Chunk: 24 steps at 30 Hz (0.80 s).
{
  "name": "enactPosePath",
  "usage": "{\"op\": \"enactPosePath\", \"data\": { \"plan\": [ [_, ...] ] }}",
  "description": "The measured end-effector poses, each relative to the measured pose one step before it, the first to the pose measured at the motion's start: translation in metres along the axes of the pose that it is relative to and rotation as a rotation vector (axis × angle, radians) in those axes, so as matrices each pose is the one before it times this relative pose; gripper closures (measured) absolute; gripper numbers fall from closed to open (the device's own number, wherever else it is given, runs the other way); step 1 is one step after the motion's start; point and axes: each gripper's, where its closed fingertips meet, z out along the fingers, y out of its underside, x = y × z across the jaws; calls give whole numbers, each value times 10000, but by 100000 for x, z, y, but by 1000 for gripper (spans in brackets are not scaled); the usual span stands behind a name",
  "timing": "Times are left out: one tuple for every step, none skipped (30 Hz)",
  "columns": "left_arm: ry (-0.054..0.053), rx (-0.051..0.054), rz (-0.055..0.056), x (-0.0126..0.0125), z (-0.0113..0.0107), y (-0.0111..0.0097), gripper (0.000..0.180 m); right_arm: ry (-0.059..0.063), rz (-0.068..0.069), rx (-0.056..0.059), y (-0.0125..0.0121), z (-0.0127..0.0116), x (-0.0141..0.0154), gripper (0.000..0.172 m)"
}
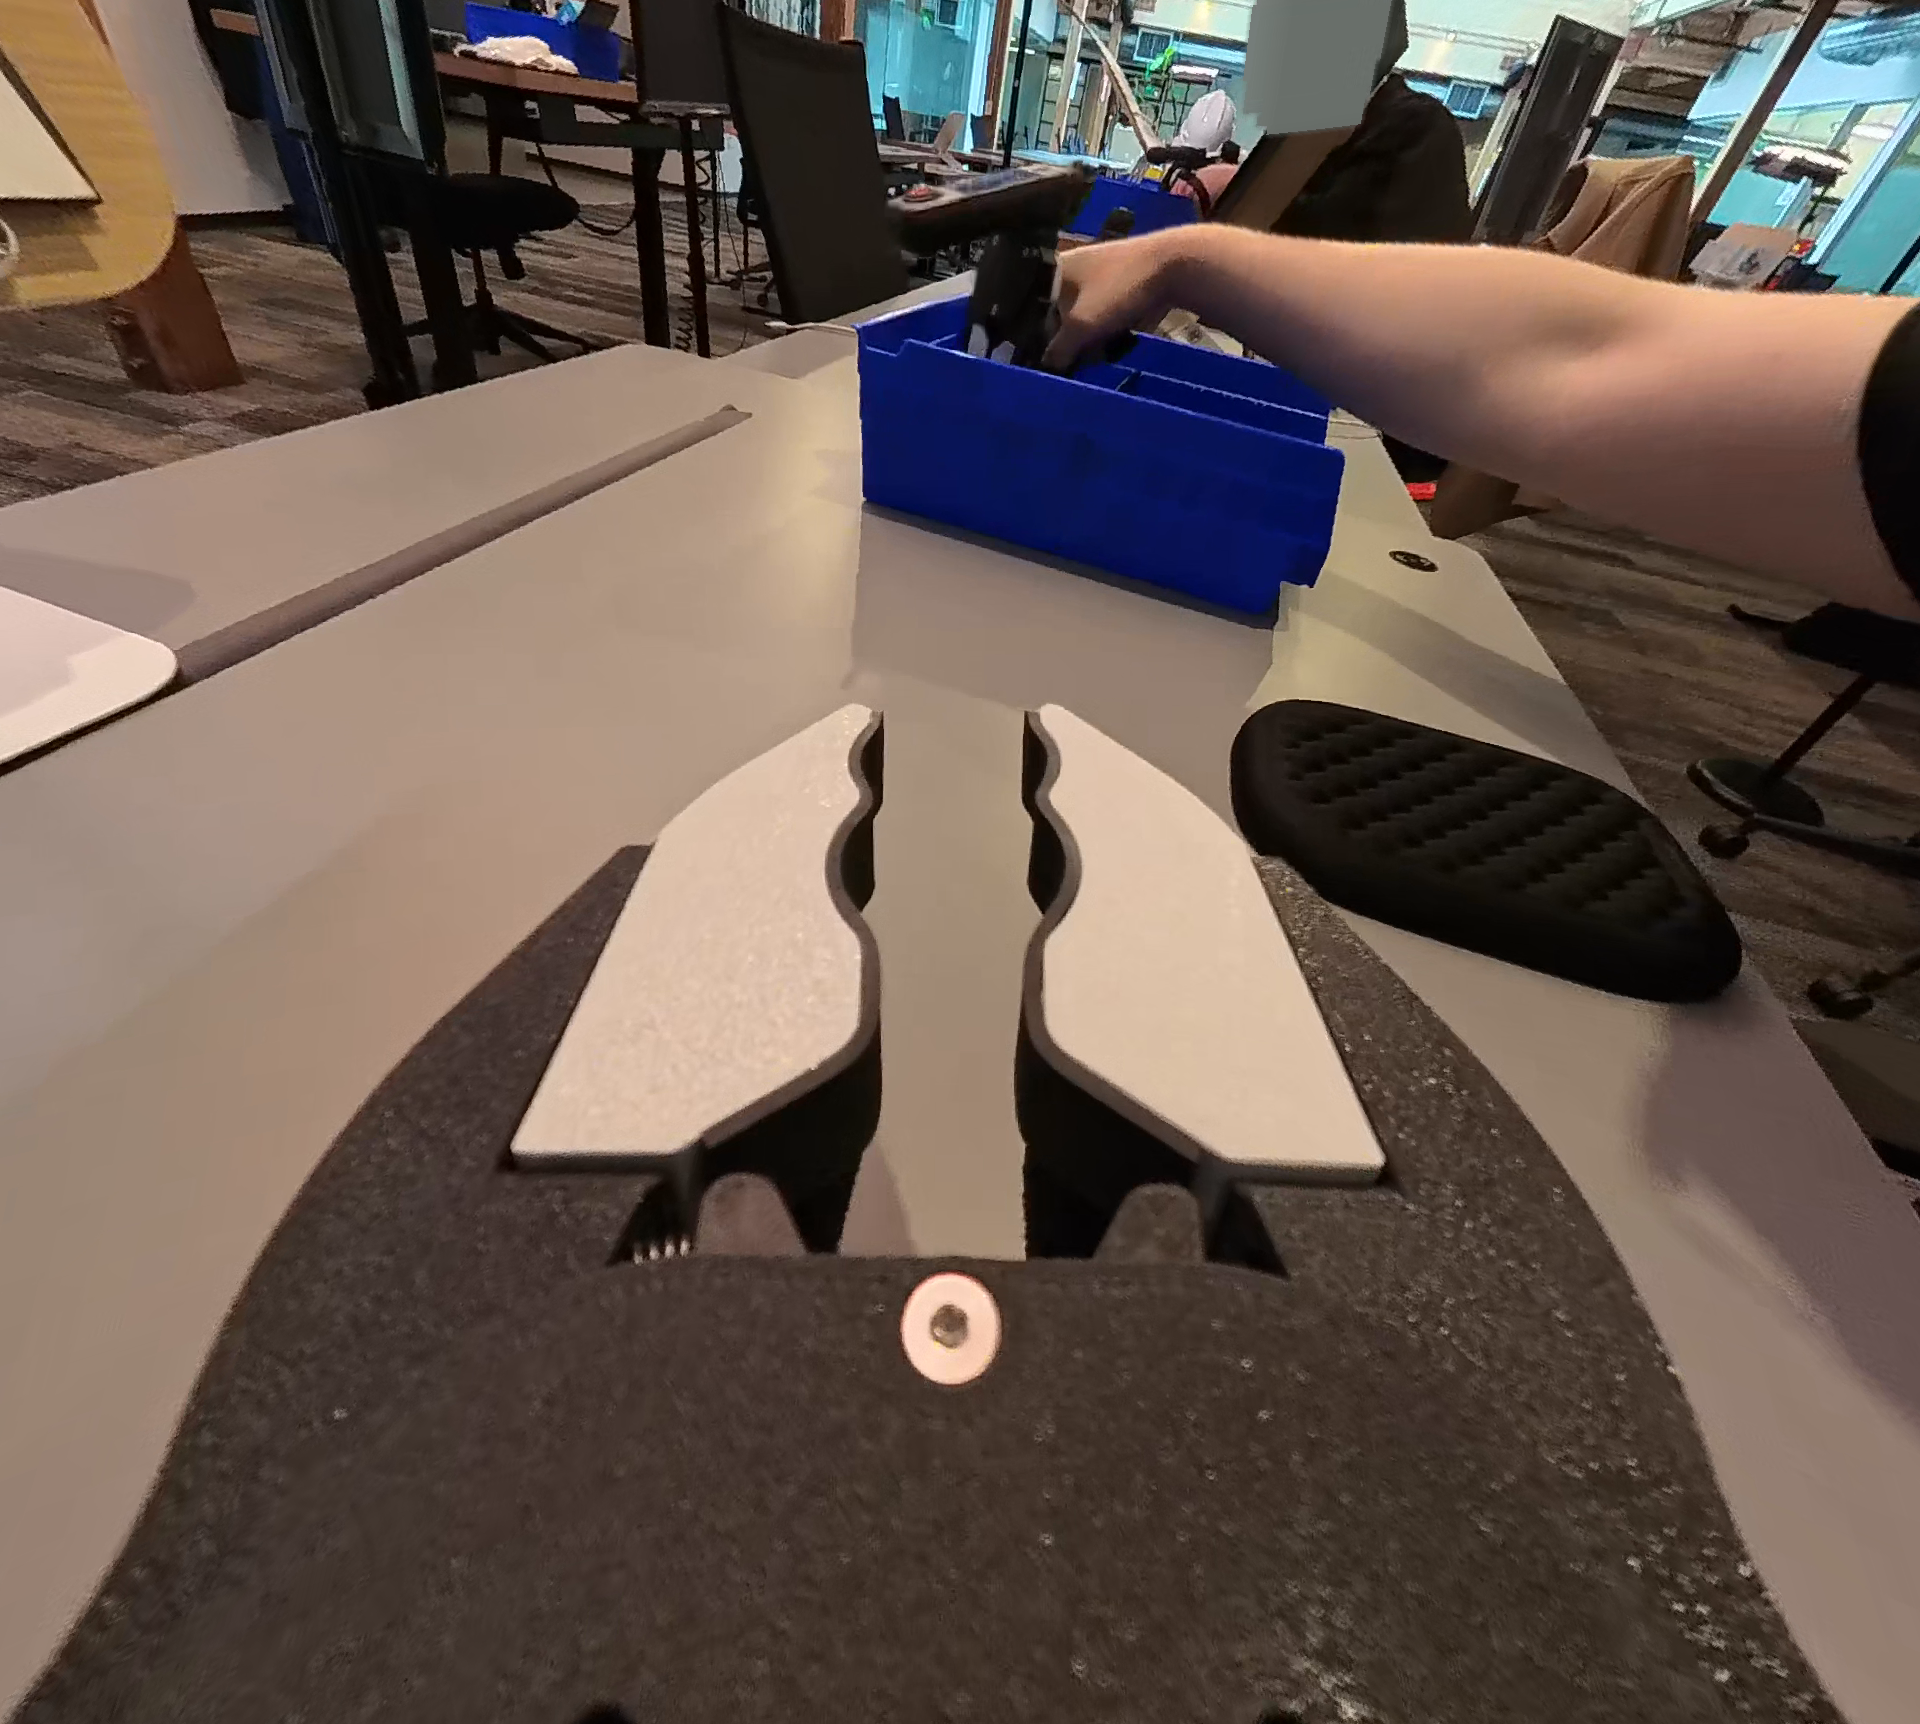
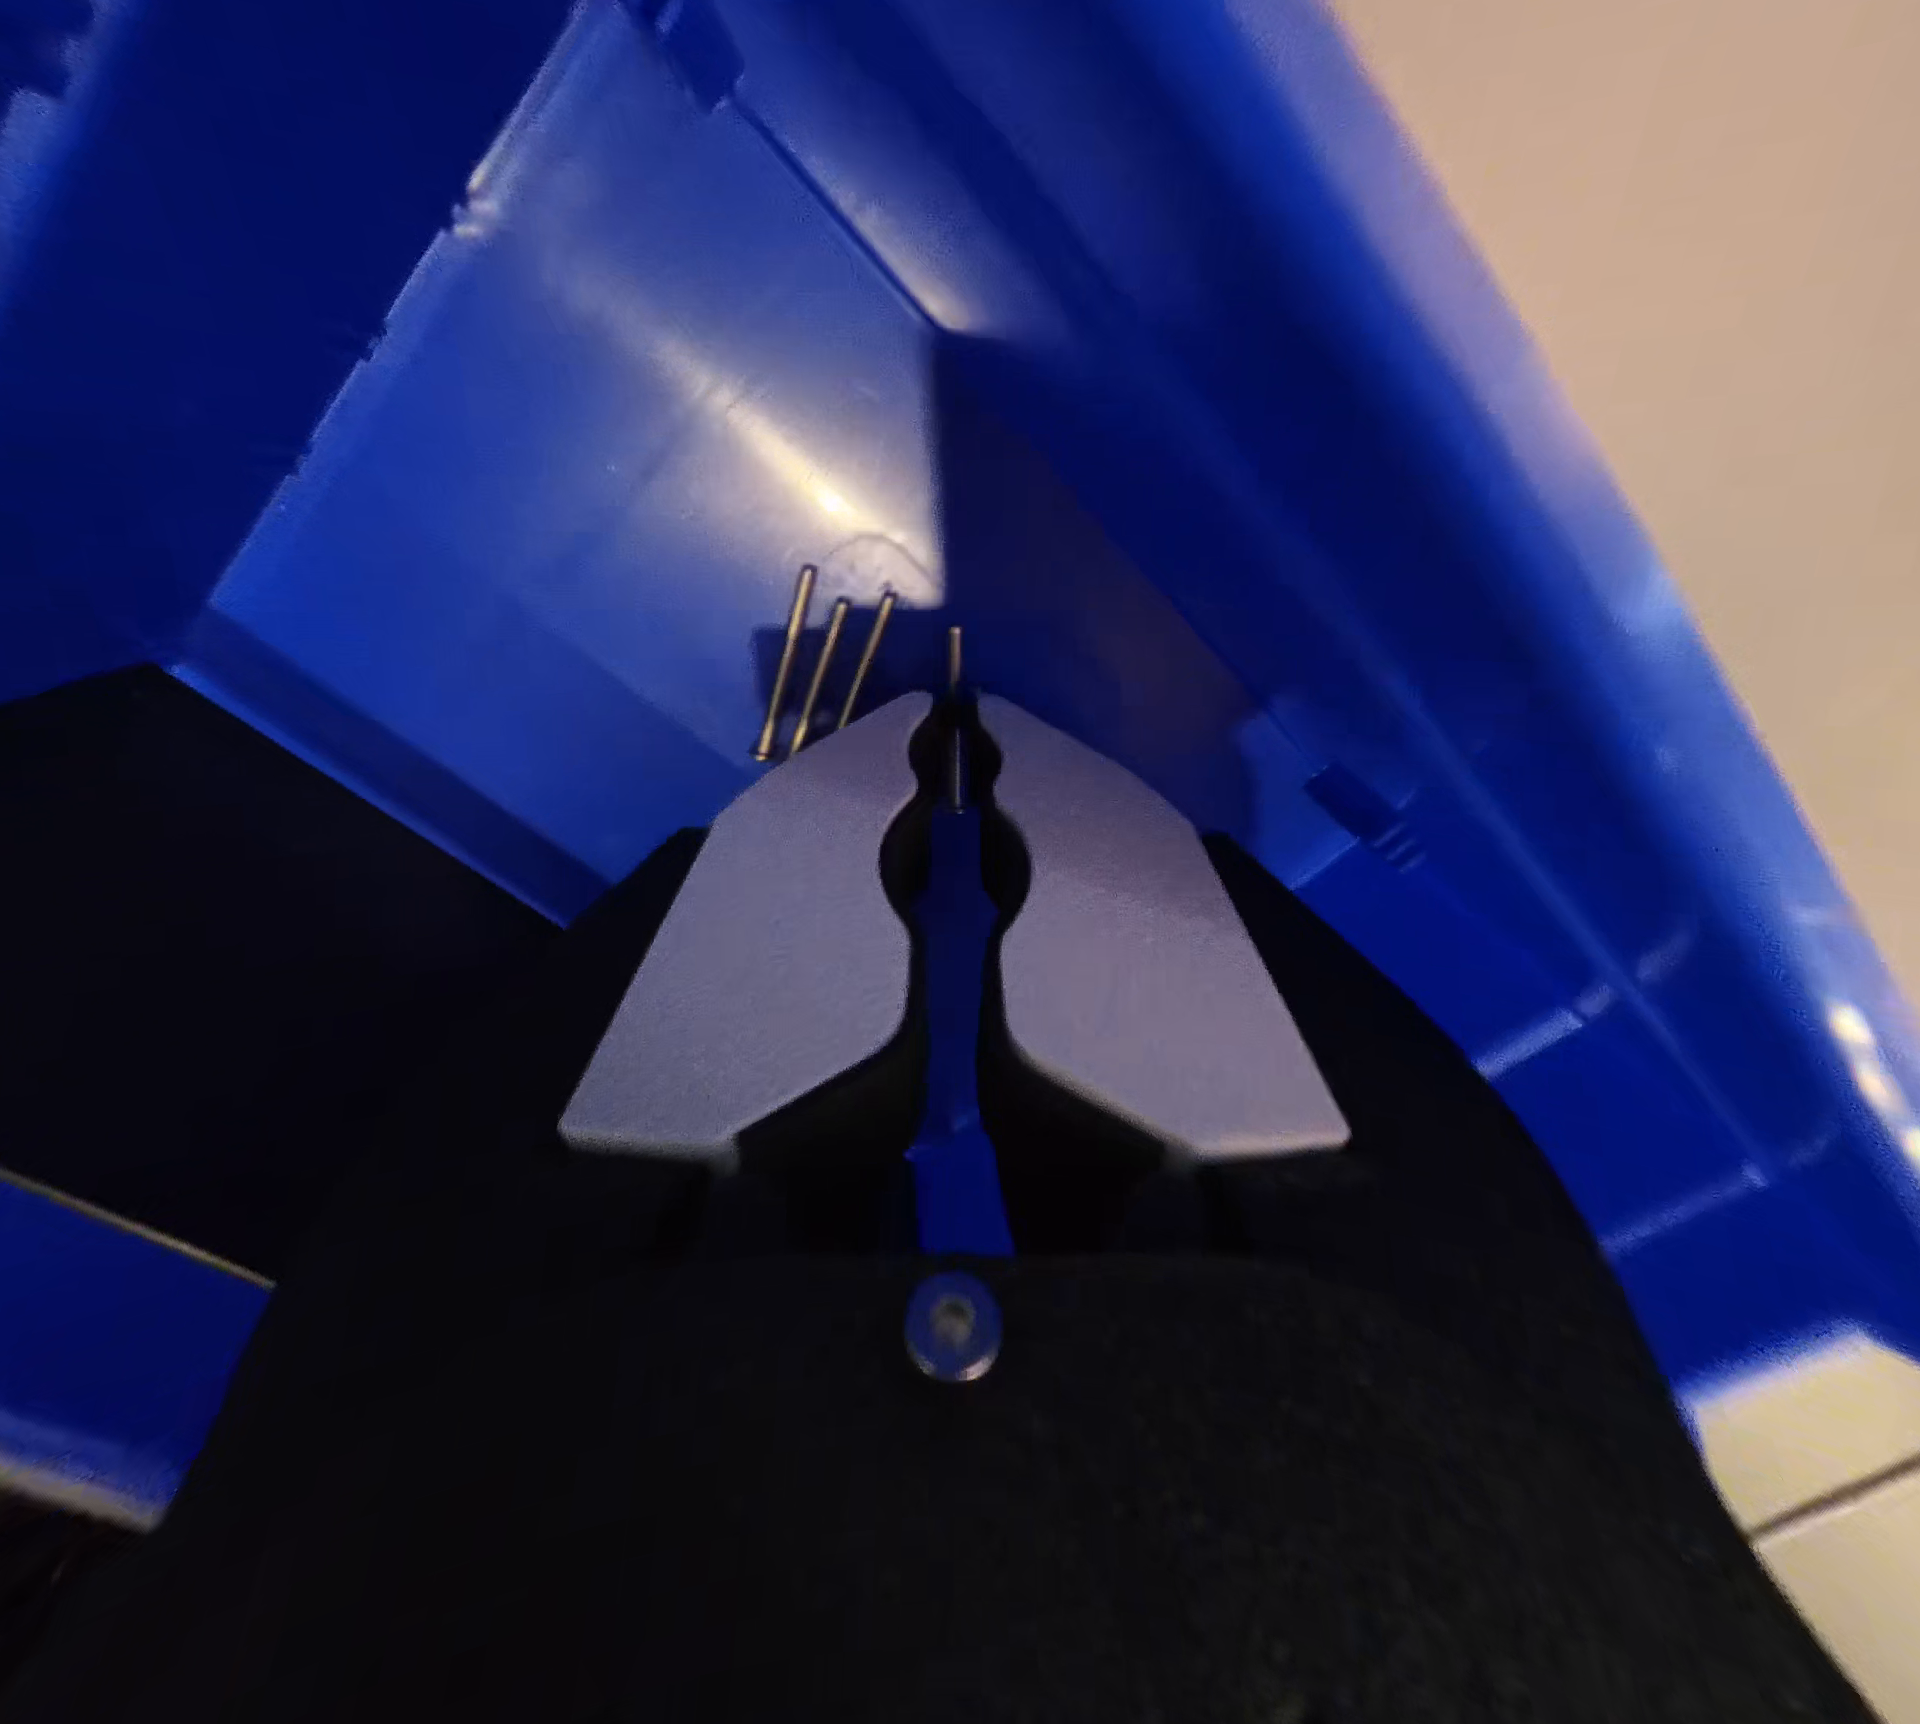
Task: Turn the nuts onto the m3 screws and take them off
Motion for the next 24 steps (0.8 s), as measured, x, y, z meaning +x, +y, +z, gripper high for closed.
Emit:
{"op": "enactPosePath", "data": {
  "plan": [
    [-48, 95, -28, -77, -113, -185, 155, 504, -84, 531, -529, -674, 322, 168],
    [-16, 116, -40, -33, -106, -193, 155, 444, -117, 672, -711, -1081, 177, 168],
    [12, 101, -48, 6, -96, -199, 155, 605, -180, 822, -934, -1544, 271, 168],
    [4, 91, -25, 14, -99, -202, 156, 679, -188, 903, -1064, -1965, 254, 169],
    [-10, 103, 3, 30, -91, -231, 155, 703, -212, 909, -1201, -2222, 294, 169],
    [16, 121, -3, 71, -78, -266, 156, 744, -160, 968, -1360, -2337, 363, 168],
    [59, 138, -33, 149, -65, -300, 156, 439, 1, 836, -1245, -2169, 83, 171],
    [58, 149, -49, 140, -52, -320, 156, 31, 103, 472, -869, -1717, -297, 172],
    [44, 154, -35, 136, -40, -325, 157, -264, 100, -37, -250, -1138, -609, 172],
    [66, 155, -14, 191, -25, -311, 158, -291, 28, -284, 240, -551, -606, 172],
    [61, 114, -2, 173, -11, -248, 158, -123, -11, -417, 573, -24, -317, 172],
    [47, 33, 13, 181, 10, -153, 158, -63, -10, -503, 784, 440, -170, 172],
    [47, -8, 43, 184, 26, -73, 158, -124, 42, -571, 911, 783, -175, 172],
    [22, 17, 60, 183, 35, -69, 159, -37, 108, -558, 832, 937, 15, 172],
    [25, 12, 54, 174, 31, -26, 159, -31, 89, -491, 683, 957, 5, 172],
    [29, -23, 34, 185, 18, 18, 159, -102, 14, -453, 585, 884, -145, 172],
    [10, -20, 24, 176, -23, 42, 159, -109, -56, -348, 385, 761, -209, 171],
    [-4, 15, 27, 153, -70, 12, 159, -68, -91, -210, 162, 597, -173, 171],
    [6, 12, 27, 161, -93, 25, 159, 4, -84, -79, -35, 429, -66, 171],
    [3, -23, 32, 100, -69, 74, 160, -52, -58, 59, -201, 318, -88, 171],
    [1, -30, 25, 38, -14, 97, 160, -65, -30, 97, -236, 244, -40, 171],
    [-9, -42, -3, -49, 50, 145, 160, 16, -63, 39, -133, 187, 135, 171],
    [-1, -81, -56, -95, 105, 246, 160, 40, -121, 8, -69, 137, 188, 171],
    [19, -111, -85, -86, 148, 331, 160, -13, -156, 39, -87, 105, 111, 171]
  ]
}}
